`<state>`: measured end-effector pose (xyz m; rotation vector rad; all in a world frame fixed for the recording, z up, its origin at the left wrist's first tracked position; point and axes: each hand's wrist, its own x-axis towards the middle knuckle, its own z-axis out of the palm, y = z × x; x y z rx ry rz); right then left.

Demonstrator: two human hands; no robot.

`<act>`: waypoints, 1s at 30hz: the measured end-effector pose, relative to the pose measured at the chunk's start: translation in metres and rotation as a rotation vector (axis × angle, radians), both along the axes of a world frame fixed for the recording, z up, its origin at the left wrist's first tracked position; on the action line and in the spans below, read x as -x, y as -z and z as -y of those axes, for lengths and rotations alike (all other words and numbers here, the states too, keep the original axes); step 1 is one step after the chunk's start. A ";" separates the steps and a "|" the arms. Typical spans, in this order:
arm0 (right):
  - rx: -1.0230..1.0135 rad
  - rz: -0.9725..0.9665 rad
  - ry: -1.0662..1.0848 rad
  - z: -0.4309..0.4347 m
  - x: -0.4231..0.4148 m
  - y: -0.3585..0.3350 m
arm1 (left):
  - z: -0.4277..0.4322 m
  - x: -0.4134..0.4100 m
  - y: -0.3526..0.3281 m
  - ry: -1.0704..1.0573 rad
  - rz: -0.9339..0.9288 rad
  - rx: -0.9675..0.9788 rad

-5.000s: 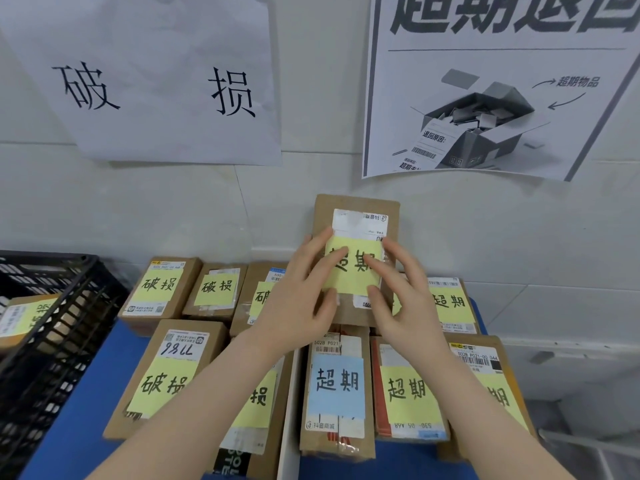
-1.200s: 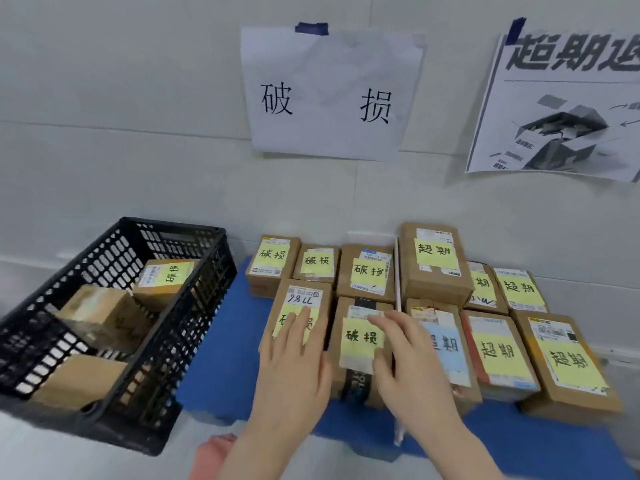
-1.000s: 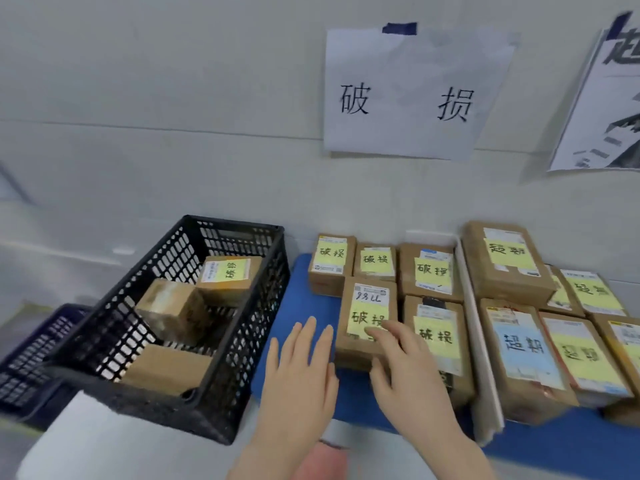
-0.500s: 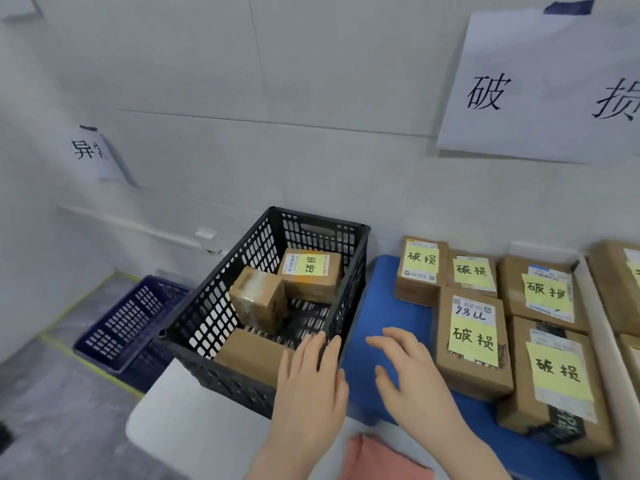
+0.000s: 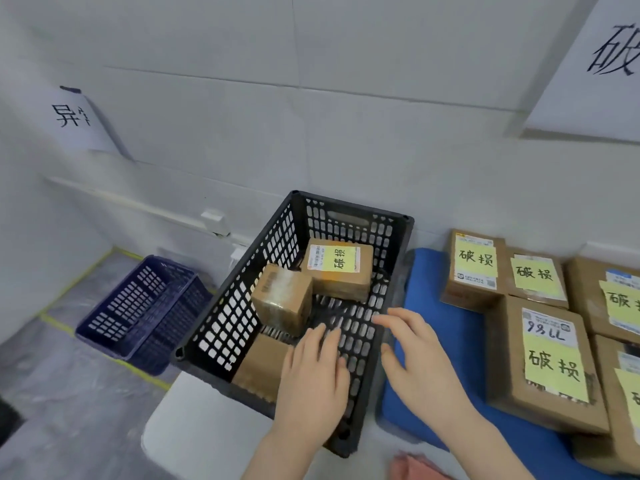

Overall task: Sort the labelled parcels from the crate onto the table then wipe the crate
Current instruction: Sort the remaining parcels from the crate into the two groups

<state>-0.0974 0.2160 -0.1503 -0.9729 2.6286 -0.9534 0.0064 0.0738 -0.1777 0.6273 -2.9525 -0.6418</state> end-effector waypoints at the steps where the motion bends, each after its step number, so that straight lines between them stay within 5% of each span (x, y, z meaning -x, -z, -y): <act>1: 0.004 0.008 0.017 0.012 0.002 0.002 | 0.017 0.001 0.003 -0.010 -0.008 -0.017; 15: -0.111 0.053 -0.197 0.220 0.051 0.033 | 0.160 0.019 0.036 -0.263 -0.068 -0.416; 21: -0.359 -0.076 -0.372 0.222 0.056 0.053 | 0.161 0.034 0.051 -0.296 -0.039 -0.614; 25: -0.287 -0.084 -0.212 0.173 0.057 0.056 | 0.149 0.042 0.056 -0.117 0.033 -0.594; 30: -0.338 0.228 0.203 0.132 0.062 0.064 | 0.129 0.050 0.063 0.034 0.235 -0.571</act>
